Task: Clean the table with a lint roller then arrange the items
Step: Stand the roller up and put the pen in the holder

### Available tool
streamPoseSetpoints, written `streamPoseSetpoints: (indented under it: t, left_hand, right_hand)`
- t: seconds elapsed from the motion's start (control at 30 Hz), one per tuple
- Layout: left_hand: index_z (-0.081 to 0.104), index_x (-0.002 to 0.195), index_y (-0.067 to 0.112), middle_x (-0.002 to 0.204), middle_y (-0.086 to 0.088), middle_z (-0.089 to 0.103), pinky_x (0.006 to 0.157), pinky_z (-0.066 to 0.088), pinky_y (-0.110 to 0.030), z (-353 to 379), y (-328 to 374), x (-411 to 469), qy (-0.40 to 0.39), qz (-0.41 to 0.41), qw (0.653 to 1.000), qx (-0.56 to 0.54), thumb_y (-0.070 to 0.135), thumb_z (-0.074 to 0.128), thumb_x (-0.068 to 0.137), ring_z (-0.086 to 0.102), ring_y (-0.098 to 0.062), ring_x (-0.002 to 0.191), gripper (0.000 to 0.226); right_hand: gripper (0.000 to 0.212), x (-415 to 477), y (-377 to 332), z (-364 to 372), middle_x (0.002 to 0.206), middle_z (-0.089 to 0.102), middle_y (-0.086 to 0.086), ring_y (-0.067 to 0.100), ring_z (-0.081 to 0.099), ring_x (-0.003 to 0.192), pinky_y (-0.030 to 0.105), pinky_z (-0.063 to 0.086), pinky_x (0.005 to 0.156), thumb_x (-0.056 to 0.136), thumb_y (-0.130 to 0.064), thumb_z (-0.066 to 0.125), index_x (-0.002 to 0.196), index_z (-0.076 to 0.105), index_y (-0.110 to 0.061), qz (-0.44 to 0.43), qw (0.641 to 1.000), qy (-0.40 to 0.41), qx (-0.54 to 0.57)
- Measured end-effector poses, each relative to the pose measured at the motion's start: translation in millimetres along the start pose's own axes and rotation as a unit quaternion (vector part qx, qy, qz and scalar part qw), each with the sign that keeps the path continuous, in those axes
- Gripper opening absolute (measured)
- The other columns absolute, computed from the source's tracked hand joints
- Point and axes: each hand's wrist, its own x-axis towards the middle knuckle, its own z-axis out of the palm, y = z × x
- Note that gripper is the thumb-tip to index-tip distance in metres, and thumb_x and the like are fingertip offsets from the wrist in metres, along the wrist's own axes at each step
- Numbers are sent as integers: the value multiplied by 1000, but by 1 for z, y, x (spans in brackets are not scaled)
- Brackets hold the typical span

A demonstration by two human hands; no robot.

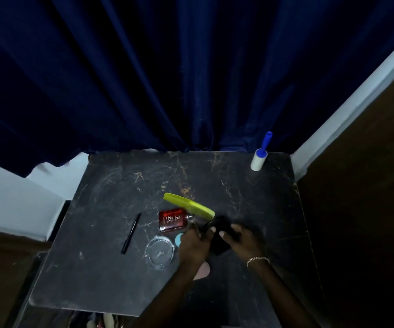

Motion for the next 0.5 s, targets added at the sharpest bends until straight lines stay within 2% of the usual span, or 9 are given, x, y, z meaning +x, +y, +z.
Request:
streamPoseSetpoints:
  t: [0.1,0.2,0.23,0.3,0.37,0.5]
  left_hand:
    - [74,109,12,97,-6,79,78,55,-31,12,0,-5,-29,-21,999,-21,49,72,90,74,-23,94,41]
    - [72,116,20,102,2,78,83,58,-32,21,-7,-6,-39,-42,998,-26,71,64,78,74,-17,96,65]
    - [71,117,21,103,3,78,83,58,-31,23,-8,-6,-41,-49,997,-33,73,62,75,73,-17,97,67]
    - [70,117,20,104,2,77,83,55,-28,23,-3,-9,-40,-58,996,-49,61,71,82,73,-18,99,54]
    - [70,116,18,104,1,77,82,51,-26,20,1,-13,-38,-62,995,-71,50,76,86,71,-18,98,44]
    - [70,113,18,99,4,75,82,48,-25,16,0,-14,-28,-77,990,-116,50,80,83,69,-17,96,45]
  right_hand:
    - [65,2,5,4,130,63,7,20,60,117,23,43,88,81,-41,76,133,56,-9,10,1000,-3,-15]
    - [69,0,5,6,129,63,7,20,59,116,23,42,87,80,-46,75,135,54,-10,15,1000,-6,-6]
    - [71,0,7,6,128,63,6,20,59,116,24,42,87,79,-49,75,135,54,-11,13,1000,-5,-7]
    - [72,-2,10,7,128,63,6,19,60,115,25,44,89,78,-51,75,134,55,-11,7,1000,3,-2]
    - [65,-5,11,7,126,64,6,18,60,110,25,44,87,80,-42,77,132,55,-10,1,1000,10,9]
    - [53,-18,11,6,118,65,6,12,61,97,17,45,78,81,-22,79,127,57,-11,-18,999,14,34]
